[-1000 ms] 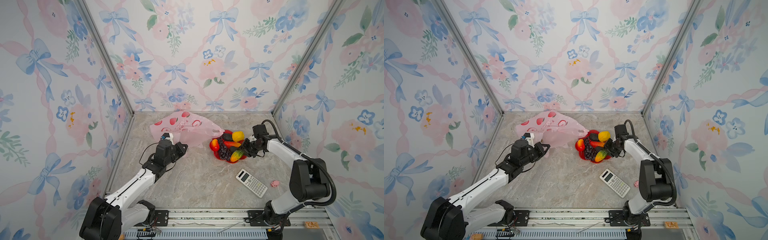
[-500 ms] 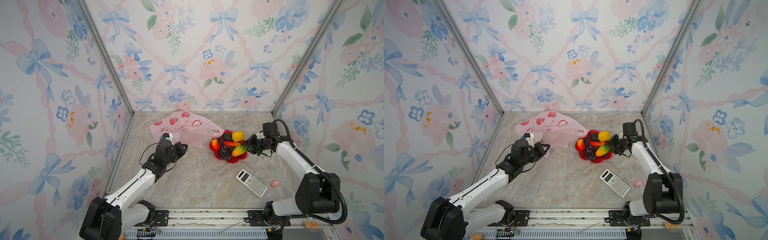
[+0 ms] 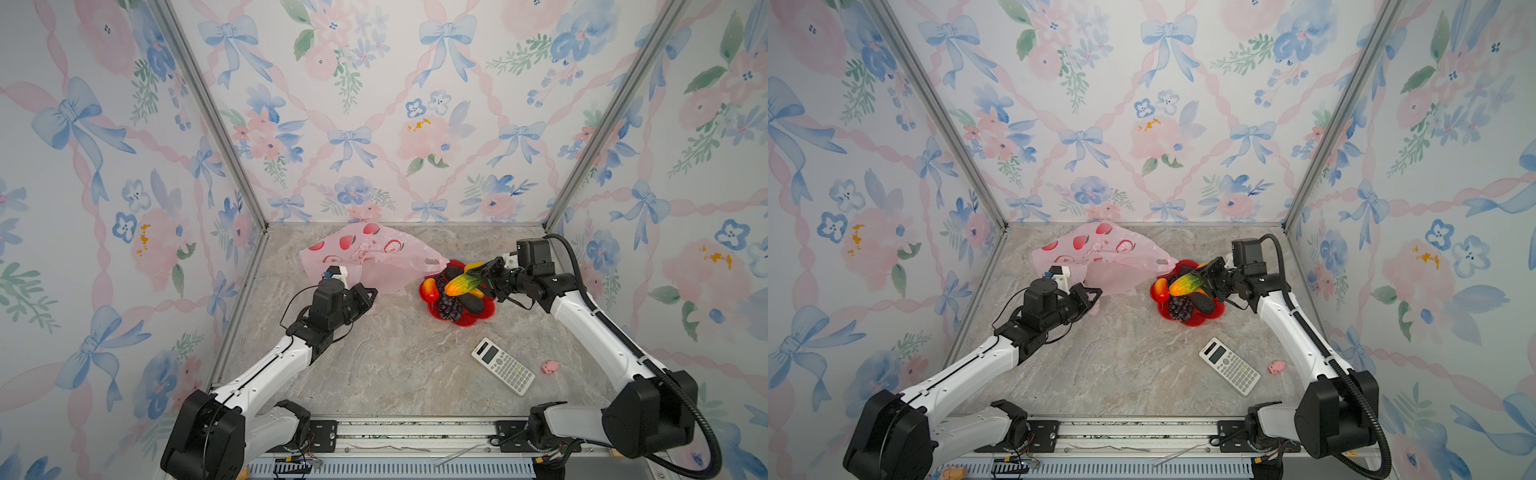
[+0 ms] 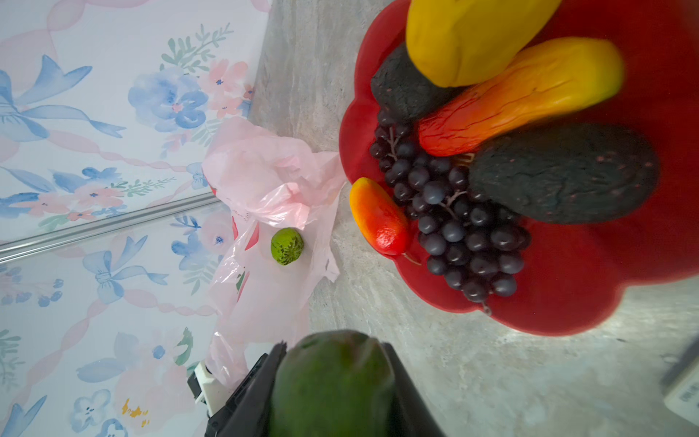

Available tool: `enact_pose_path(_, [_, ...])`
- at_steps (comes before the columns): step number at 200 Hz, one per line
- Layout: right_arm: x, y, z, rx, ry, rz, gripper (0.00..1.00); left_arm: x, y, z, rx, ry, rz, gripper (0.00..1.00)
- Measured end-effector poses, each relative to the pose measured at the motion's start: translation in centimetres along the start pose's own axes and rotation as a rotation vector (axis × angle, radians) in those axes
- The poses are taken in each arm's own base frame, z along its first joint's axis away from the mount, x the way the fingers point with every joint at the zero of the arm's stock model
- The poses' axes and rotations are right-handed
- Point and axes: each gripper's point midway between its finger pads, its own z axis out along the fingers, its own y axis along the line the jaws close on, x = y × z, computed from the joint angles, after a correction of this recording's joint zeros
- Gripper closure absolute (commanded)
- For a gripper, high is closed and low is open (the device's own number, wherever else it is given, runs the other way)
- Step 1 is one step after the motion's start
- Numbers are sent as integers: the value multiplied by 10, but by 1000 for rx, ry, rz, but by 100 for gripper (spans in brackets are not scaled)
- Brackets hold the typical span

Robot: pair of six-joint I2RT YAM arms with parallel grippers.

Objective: Place the fruits into the plastic bag
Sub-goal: 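Lift the papaya and carry it toward the bag mouth with the right gripper, then lower the papaya into the pink bag held open by the left gripper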

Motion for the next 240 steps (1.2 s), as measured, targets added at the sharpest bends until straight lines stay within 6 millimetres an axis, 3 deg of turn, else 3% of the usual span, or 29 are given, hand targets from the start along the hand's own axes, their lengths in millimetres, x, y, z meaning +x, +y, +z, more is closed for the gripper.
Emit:
enact_pose_path(43, [22,45,34,-72,38,-36,87,-1,-3,-2,9,-5,-9,100])
enact_pose_path(108, [45,72,98,-80,88,-47,90,-2,-5,-4,15,-8,-14,100])
enact_pose_path(202, [81,62,189,-49,165,14,91,-2,-13,-3,34,-2,-10,100])
enact_pose_path(240, [96,64,215,-57,192,33,91,2,-21,-2,50,15,-5,100])
